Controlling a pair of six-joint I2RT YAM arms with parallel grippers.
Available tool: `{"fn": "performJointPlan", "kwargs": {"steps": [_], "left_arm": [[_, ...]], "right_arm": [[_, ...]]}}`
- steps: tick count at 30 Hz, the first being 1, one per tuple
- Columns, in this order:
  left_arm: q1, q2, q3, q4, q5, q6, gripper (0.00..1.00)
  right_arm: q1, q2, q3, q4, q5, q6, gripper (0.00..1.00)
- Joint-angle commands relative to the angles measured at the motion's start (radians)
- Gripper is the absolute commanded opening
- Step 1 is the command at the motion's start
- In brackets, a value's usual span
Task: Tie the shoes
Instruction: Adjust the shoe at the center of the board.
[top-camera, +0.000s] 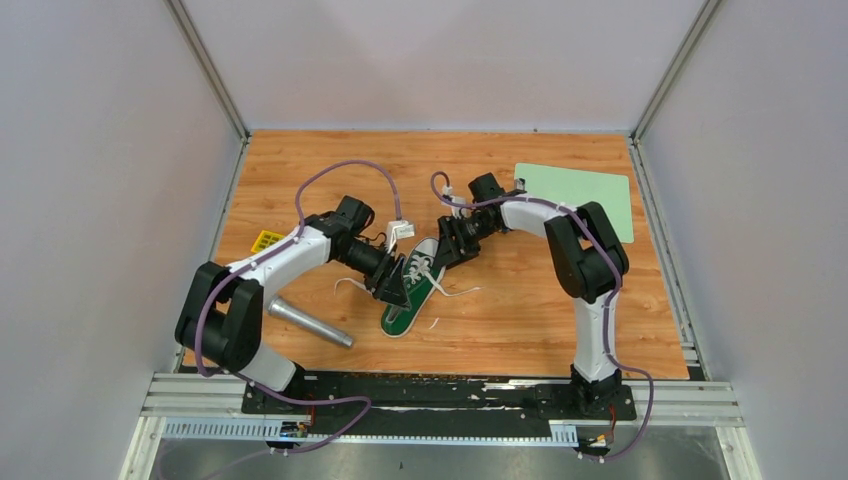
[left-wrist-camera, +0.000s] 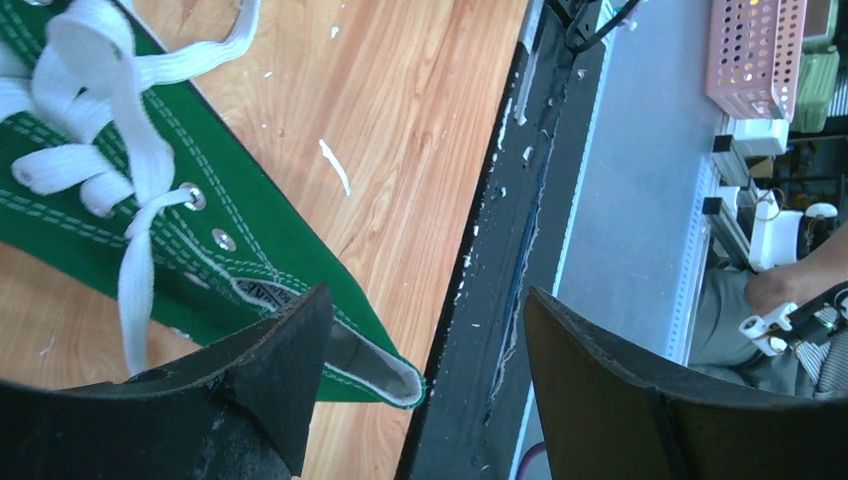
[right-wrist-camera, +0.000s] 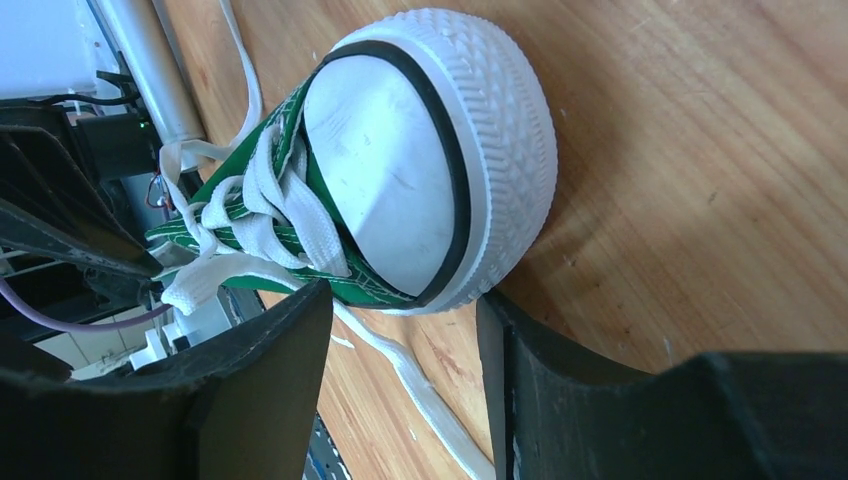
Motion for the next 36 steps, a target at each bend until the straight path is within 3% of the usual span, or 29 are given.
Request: {"fn": "performJointPlan", "kwargs": {"steps": [1,8,12,15,19,23,26,30,36], "left_arm": [[-0.028,0.023,0.026,0.005,0.042,0.065,0.77],[-0.018,-0.002,0.15,-0.131,-0.061,0.144,0.74],[0.068,-0.084,0.209,-0.226,-0.15,0.177,0.74],[0.109,-0.15,0.208,-0.281,-0.273,0.265,0.74],[0.105,-0.198,0.093,-0.209,-0.333,0.39,0.74],[0.063,-0.129,0.035,-0.119,-0.352,0.468,0.7],[0.021,-0.048,0.034,-0.102,-0.377,0.533,0.67],[0.006,0.014,0.024,-0.055,-0.428,0.588,0.66],[-0.008,0.107,0.029,-0.016,-0.421,0.576,0.62]], "right_arm": [[0.008,0.037,0.06,-0.004,-0.082,0.004,0.56],[0.014,0.128,0.199,-0.061,-0.114,-0.003,0.55],[-0.009,0.081,0.205,-0.12,-0.083,-0.048,0.56],[-0.049,-0.054,0.134,-0.131,-0.061,-0.09,0.56],[-0.085,-0.287,0.076,-0.233,0.01,-0.22,0.57],[-0.122,-0.638,-0.027,-0.245,0.142,-0.366,0.55],[-0.194,-0.863,-0.05,-0.26,0.133,-0.399,0.57],[-0.219,-0.997,-0.079,-0.316,0.282,-0.472,0.58],[-0.234,-1.094,-0.09,-0.365,0.283,-0.464,0.59]]}}
